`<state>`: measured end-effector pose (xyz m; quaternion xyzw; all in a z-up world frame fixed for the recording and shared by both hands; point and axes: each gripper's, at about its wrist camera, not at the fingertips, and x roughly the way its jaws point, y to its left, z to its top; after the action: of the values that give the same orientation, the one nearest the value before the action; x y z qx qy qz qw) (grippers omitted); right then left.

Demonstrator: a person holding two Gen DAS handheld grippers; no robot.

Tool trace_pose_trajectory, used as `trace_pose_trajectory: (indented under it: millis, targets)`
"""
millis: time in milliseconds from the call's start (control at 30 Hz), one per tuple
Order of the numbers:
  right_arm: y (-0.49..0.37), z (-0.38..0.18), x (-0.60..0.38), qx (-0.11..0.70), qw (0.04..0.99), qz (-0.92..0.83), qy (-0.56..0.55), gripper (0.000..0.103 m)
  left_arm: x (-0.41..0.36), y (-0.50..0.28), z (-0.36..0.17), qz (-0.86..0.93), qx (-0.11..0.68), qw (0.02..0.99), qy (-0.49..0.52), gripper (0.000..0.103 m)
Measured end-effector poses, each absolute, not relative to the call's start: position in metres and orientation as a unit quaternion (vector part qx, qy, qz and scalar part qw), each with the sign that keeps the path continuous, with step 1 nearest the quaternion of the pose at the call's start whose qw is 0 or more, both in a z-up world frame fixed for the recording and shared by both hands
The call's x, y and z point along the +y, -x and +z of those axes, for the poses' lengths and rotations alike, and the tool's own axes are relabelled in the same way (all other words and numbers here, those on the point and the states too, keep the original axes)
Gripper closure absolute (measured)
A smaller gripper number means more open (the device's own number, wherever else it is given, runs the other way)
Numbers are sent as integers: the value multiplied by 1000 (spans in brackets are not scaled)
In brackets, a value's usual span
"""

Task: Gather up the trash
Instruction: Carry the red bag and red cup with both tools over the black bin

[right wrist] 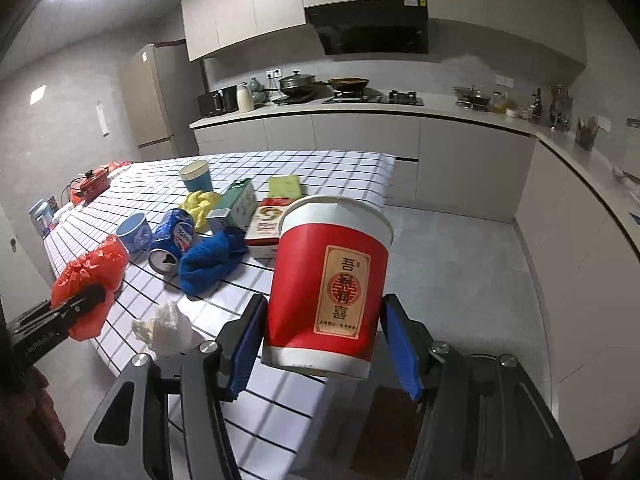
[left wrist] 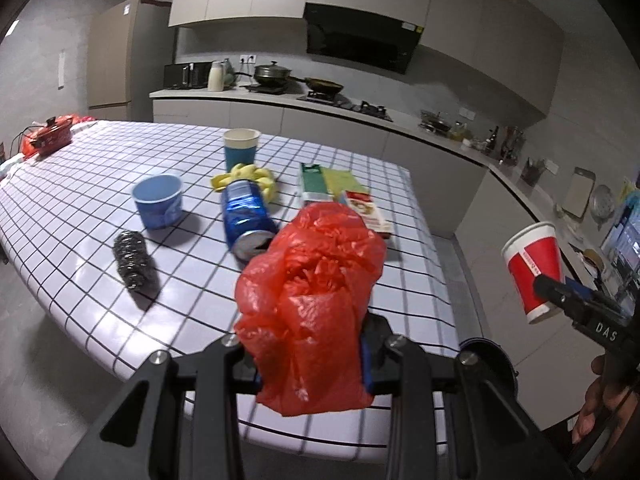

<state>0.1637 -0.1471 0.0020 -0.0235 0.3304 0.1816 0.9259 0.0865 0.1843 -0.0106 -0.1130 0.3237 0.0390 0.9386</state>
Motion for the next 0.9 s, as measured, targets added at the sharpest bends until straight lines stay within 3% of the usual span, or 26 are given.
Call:
trace_pose_trajectory:
  millis: [900]
  targets:
    - [-122,-16,-334,347,934,85,15,43,7,-107,-34,-104,360,925,66,68]
